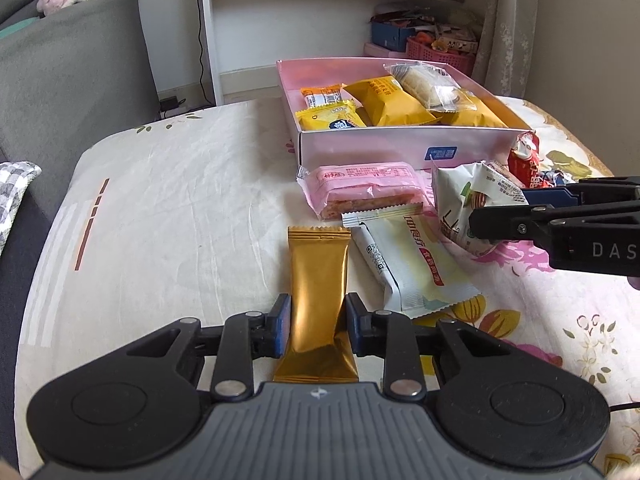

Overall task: Organize snacks
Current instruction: 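Grasp gold bar packet with left tool while right tool grasps white-and-green wrapper, then lift both packets and carry them over the pink box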

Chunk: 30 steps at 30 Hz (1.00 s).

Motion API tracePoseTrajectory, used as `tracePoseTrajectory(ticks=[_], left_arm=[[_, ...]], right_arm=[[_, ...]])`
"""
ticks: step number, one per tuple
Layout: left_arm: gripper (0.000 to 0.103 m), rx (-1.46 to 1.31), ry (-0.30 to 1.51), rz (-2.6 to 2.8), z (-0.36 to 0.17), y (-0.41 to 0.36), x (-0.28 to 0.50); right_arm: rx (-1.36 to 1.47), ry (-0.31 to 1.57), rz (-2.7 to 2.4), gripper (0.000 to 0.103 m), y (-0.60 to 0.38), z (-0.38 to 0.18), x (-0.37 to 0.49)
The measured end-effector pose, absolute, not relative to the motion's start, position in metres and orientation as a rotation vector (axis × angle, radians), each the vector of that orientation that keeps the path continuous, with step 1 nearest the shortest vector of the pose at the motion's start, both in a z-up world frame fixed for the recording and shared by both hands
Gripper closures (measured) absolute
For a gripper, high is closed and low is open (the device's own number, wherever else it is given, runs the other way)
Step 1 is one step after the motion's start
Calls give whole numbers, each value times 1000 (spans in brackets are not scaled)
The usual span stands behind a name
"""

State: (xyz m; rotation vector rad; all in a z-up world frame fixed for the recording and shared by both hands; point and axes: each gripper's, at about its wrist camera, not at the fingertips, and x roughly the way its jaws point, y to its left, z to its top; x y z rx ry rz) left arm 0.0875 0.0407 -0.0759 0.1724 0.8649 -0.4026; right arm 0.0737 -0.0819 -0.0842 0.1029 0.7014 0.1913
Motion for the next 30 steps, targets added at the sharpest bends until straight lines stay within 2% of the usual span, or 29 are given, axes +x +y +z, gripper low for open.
tracePoseTrajectory(ticks=[4,30], left_arm=[[77,157,867,-398,-72,42,87],[77,46,823,-416,-38,42,86]], right_arm=[[110,704,199,65,-82,-81,71],[232,644,173,66,-106,-39,58]])
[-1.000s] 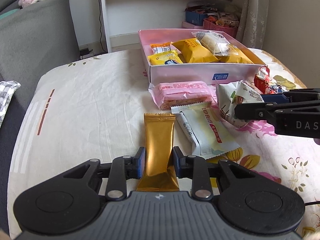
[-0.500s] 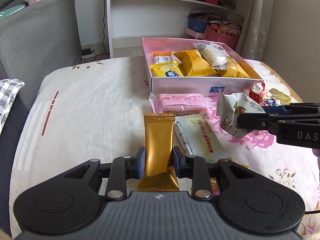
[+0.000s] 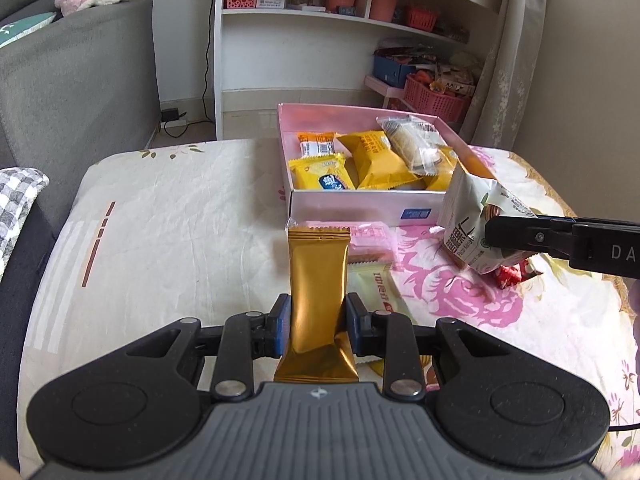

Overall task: Organize snacks
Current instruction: 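Lift both packets and carry them over the pink box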

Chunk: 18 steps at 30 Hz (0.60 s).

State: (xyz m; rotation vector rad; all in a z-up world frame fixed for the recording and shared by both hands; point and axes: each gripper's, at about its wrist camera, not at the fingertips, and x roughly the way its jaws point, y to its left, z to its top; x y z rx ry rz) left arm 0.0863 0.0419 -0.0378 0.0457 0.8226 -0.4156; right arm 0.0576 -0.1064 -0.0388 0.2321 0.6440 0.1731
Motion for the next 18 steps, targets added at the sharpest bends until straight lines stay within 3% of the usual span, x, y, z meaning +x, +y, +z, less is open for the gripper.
tracePoseTrajectory(ticks=[18], left_arm=[[77,-27,756,-419,-18,19,110]], right_arm=[[360,593,100,66,-147,-22,73]])
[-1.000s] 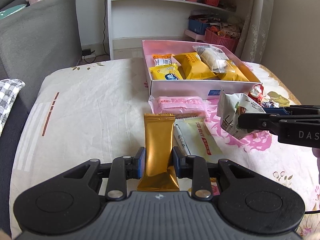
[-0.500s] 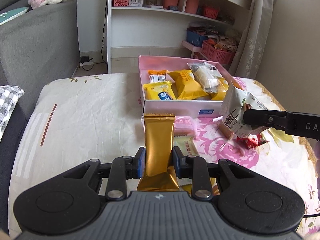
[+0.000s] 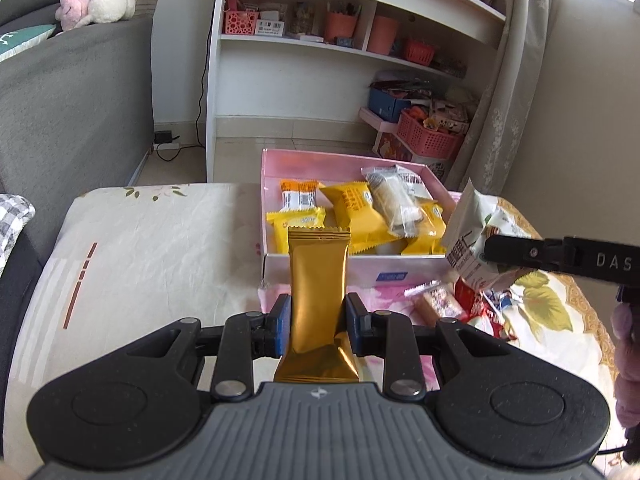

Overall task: Organize snacks
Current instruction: 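Lift both packets and carry them over the pink box, then lower both packets into the pink box and open both tools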

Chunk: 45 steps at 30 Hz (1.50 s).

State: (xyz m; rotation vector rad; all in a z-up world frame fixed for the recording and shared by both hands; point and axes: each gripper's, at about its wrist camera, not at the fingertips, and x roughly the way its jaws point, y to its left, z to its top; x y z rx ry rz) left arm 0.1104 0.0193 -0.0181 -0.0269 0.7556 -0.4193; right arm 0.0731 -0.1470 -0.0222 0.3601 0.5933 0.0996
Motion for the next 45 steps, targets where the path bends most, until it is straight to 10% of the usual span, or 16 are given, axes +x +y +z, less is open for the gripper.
tracePoseTrajectory(ticks=[36,45], left_arm=[[77,62,709,-314,-45,-36,198],[52,66,690,-294,-45,-37,197]], right_arm=[[421,626,115,66,-159,-48,164],[444,613,108,62,-165,-44,163]])
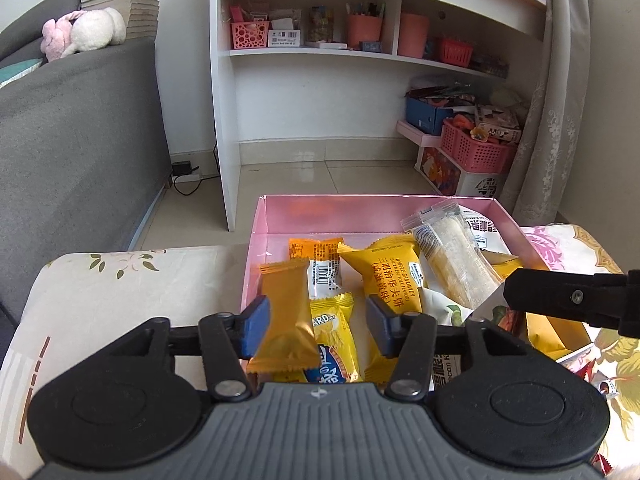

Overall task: Organize snacks
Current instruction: 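Lower both packets into the pink box and open both tools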

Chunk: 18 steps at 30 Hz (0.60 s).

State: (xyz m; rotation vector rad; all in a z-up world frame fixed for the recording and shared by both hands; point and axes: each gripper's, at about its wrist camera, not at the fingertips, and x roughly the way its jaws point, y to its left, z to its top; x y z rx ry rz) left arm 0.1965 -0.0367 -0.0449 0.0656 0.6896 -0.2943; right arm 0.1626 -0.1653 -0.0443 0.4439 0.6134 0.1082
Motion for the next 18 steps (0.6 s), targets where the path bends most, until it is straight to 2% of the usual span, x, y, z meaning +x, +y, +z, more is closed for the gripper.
tracePoseTrajectory(ticks=[4,11,18], left_arm=[[42,62,690,-296,-42,-35,192],[33,57,686,-302,-33,-31,180],[22,53,675,-296,-27,-24,162]], right_arm=[[448,616,113,58,-164,-41,160],[434,600,109,44,-162,-30,147],[416,589,84,24,-164,-17,129]])
